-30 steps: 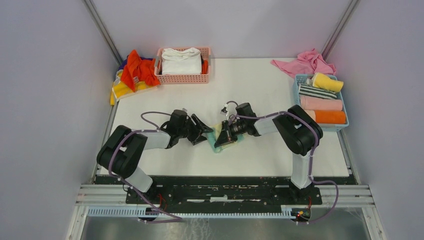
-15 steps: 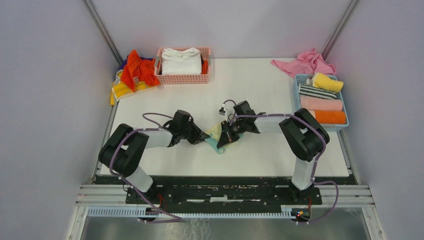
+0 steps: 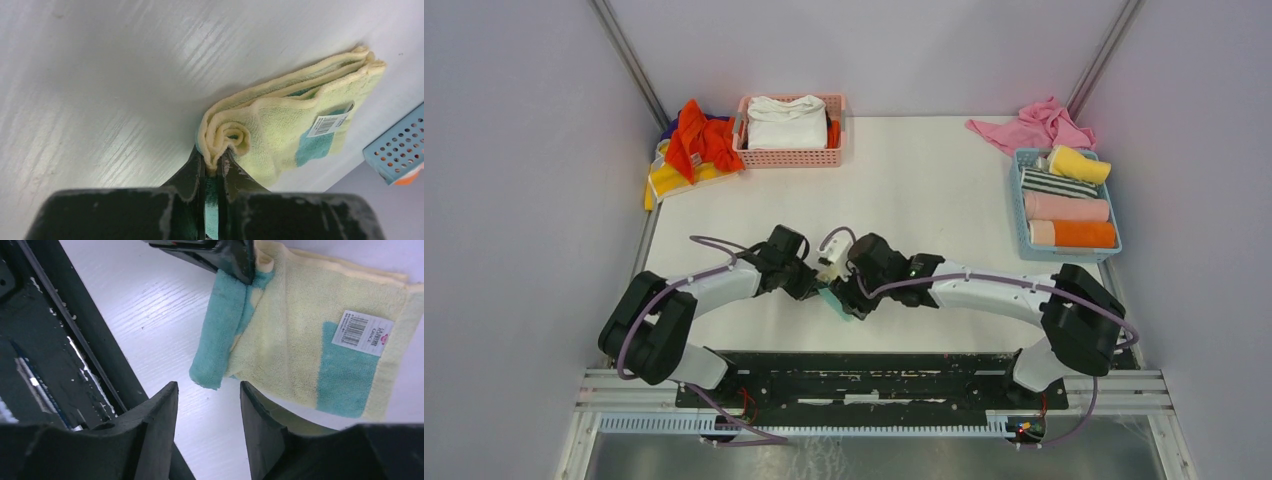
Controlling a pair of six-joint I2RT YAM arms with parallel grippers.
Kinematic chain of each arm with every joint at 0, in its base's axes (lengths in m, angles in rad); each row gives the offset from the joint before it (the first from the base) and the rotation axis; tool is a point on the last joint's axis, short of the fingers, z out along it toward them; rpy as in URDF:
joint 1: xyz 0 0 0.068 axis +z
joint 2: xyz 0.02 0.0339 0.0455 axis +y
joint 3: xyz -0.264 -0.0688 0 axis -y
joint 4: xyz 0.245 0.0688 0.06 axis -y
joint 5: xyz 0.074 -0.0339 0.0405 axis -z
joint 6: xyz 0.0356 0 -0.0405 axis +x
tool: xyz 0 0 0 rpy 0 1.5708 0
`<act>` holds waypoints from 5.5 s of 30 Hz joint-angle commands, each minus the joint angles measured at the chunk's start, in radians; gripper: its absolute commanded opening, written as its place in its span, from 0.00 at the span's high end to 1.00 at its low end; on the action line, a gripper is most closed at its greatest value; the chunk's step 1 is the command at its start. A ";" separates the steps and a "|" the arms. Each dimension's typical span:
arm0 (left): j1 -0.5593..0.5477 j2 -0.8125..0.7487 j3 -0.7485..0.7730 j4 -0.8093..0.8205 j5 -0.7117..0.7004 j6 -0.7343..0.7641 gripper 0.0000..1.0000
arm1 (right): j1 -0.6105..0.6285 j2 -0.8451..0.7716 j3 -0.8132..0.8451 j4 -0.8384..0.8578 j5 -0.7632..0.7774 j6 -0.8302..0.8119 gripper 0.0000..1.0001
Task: Roll the towels
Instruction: Roll the towel at the center of the board.
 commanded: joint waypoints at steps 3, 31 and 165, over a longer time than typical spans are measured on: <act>-0.005 0.001 0.053 -0.141 -0.080 -0.077 0.97 | 0.180 -0.004 0.015 0.066 0.368 -0.096 0.44; -0.006 0.084 0.068 -0.197 -0.082 -0.065 0.97 | 0.258 0.349 0.134 0.038 0.574 -0.151 0.46; -0.099 -0.643 -0.300 0.064 -0.275 -0.013 0.27 | -0.279 0.412 -0.061 0.278 -0.665 0.372 1.00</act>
